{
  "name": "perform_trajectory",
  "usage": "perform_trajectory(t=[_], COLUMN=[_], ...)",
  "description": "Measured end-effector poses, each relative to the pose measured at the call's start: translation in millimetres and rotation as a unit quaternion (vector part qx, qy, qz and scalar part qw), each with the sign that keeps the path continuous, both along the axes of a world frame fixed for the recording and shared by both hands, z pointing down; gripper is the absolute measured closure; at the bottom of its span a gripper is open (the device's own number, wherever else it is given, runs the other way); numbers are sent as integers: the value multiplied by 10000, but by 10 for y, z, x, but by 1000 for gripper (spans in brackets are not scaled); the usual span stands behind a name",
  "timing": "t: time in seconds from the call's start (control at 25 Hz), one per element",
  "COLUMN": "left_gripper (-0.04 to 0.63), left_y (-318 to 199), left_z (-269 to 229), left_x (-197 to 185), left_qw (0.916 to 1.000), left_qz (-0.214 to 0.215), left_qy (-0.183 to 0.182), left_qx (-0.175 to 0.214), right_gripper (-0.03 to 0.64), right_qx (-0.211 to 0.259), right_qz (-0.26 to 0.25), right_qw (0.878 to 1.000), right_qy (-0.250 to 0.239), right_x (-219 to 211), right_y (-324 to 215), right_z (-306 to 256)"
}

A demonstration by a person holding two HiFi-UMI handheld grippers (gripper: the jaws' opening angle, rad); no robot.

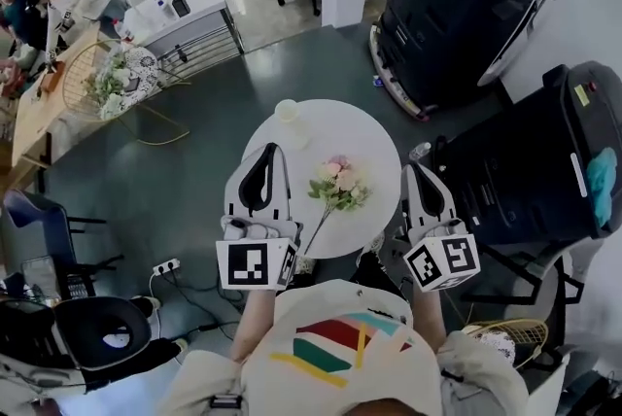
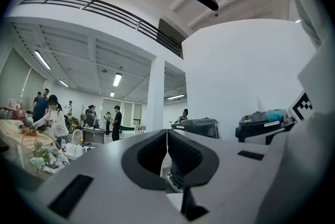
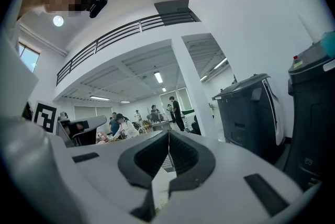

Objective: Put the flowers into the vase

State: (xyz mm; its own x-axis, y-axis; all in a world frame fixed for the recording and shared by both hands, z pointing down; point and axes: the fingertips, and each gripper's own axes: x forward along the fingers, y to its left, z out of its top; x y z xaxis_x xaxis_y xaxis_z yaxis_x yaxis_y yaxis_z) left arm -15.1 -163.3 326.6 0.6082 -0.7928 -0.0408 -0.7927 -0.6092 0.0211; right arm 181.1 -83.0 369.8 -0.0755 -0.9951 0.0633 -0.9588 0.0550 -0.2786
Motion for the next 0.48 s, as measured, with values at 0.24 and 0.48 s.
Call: perform_trajectory(t=[0.24, 0.48], left_gripper=[595, 278], left_y=[-66, -100], left_z=[184, 700], left_x=[326, 744], left_qw=[9998, 9957], left_qz=[7, 604], left_qy=[-184, -294], left_qx=[-101, -639], right_gripper=[603, 603], right_qx=[45, -336], right_qz=[184, 541], right_qw=[9998, 9977], right_qy=[-77, -251], right_x=[424, 779], right_y=[-22, 185], right_z=[62, 390])
